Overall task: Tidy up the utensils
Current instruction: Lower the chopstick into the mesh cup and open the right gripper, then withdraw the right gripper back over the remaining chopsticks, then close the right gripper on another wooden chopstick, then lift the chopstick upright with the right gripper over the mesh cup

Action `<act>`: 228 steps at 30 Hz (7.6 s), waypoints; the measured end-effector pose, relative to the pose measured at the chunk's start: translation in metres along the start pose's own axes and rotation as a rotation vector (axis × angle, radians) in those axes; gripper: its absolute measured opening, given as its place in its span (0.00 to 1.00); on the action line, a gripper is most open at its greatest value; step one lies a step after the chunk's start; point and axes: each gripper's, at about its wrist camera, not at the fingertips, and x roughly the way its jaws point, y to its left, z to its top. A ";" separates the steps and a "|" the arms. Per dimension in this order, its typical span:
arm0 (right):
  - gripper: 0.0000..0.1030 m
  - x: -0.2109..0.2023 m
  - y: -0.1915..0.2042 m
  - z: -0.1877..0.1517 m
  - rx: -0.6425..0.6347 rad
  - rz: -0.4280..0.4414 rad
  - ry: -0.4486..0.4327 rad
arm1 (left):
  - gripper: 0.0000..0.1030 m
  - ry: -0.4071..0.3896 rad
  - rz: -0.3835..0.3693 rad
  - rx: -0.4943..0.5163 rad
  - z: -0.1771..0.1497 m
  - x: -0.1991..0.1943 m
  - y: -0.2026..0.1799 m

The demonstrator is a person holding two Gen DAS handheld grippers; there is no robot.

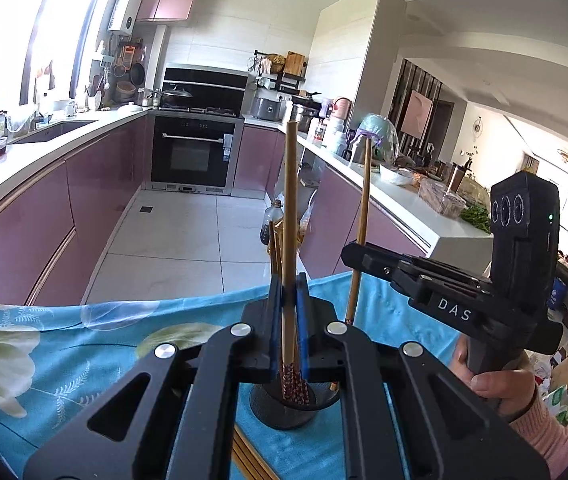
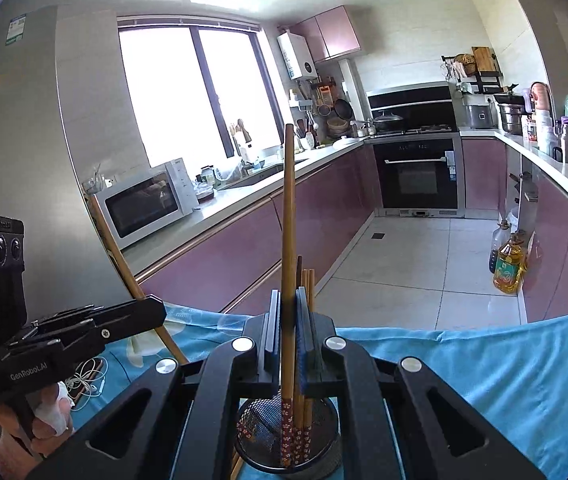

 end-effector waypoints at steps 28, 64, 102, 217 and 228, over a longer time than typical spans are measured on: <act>0.28 0.032 -0.013 -0.034 0.031 -0.054 0.192 | 0.24 0.161 0.062 0.024 -0.031 0.077 0.017; 0.43 0.021 0.062 -0.174 -0.084 0.041 0.406 | 0.45 0.301 0.182 -0.065 -0.190 0.013 0.062; 0.43 0.027 0.071 -0.183 -0.130 -0.046 0.434 | 0.47 0.367 0.184 -0.023 -0.200 0.040 0.045; 0.05 -0.064 0.037 -0.058 -0.054 0.084 0.052 | 0.07 0.015 -0.025 -0.076 -0.074 -0.059 0.016; 0.05 -0.072 0.027 -0.018 -0.067 0.061 -0.025 | 0.07 -0.064 -0.029 -0.037 -0.034 -0.062 0.006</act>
